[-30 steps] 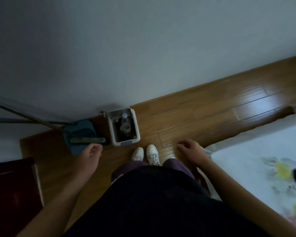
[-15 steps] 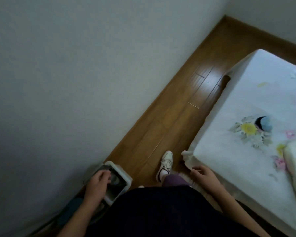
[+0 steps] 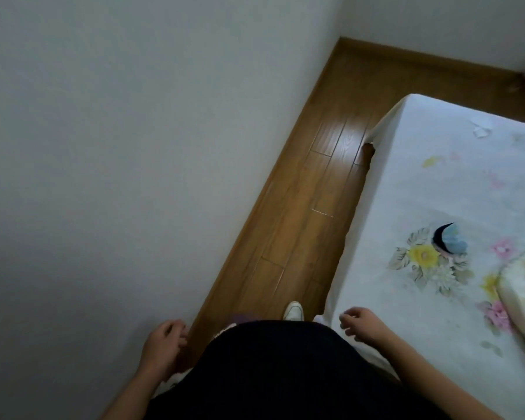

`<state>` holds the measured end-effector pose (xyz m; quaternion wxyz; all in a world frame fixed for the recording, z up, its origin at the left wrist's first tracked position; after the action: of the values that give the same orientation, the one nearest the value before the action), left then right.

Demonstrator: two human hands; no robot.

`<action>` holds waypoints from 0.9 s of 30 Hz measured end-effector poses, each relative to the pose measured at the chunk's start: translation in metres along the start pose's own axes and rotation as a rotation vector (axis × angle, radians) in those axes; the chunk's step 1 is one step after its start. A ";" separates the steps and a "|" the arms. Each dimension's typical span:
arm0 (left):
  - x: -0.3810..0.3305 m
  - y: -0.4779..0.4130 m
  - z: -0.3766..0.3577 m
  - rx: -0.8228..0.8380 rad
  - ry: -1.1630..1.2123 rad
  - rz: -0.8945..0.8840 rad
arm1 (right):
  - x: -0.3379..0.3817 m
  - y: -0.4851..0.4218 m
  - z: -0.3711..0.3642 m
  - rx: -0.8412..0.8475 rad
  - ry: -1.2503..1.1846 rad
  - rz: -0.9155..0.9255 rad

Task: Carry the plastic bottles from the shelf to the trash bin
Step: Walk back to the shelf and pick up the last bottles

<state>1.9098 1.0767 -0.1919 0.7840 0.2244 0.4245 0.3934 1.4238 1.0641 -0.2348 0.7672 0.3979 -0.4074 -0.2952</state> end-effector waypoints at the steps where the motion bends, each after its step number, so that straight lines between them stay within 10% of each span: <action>1: -0.012 -0.007 -0.003 0.003 -0.004 -0.002 | 0.018 -0.007 0.012 -0.005 -0.006 0.032; 14: -0.223 -0.157 -0.064 0.152 -0.202 -0.011 | 0.147 -0.085 0.156 -0.197 -0.321 0.067; 27: -0.589 -0.215 -0.236 0.471 -0.529 -0.457 | 0.136 -0.154 0.277 -0.400 -0.568 -0.235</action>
<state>1.6084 0.4788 -0.1784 0.8603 0.3908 0.3259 0.0306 1.2328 0.7779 -0.2159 0.6470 0.1864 -0.4896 -0.5540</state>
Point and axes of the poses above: each hand's wrist, its own y-axis away from the middle knuckle, its own z-axis out of the back of the hand, x = y × z, the point moved 10 cm from there along -y, towards the middle knuckle, and after that the axes turned 2 degrees about -y, right-handed, at the moved point
